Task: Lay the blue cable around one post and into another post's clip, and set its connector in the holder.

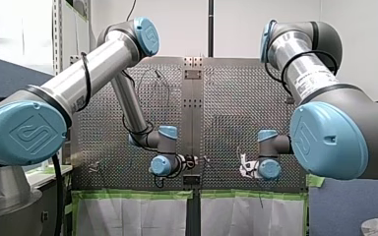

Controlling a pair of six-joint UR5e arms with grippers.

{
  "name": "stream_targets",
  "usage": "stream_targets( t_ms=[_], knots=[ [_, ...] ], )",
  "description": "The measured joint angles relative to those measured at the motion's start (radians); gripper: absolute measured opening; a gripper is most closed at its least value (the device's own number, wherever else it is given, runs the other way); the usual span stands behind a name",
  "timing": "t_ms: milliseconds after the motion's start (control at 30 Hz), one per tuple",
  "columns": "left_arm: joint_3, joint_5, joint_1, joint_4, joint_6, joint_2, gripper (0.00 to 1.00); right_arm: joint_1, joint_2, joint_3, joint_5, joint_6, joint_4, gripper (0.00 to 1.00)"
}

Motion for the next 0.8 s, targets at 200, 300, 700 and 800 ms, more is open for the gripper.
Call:
stream_targets(
  t_ms=[200,300,700,800],
  knots=[
    [0.000,-0.014,0.012,0.002,-0.007,-0.001,0.01,-0.004,0.026,-0.002,-0.002,0.000,-0.018,0.00],
    [0.001,-0.015,0.022,0.006,-0.014,-0.001,0.01,-0.004,0.028,-0.006,-0.002,-0.001,-0.018,0.00],
    [0.008,0.028,0.064,0.015,-0.044,-0.001,0.01,0.004,0.029,-0.030,0.000,-0.029,0.006,0.00],
    [0.008,0.047,0.061,0.013,-0.047,-0.001,0.01,0.009,0.028,-0.033,0.002,-0.039,0.008,0.00]
  ],
)
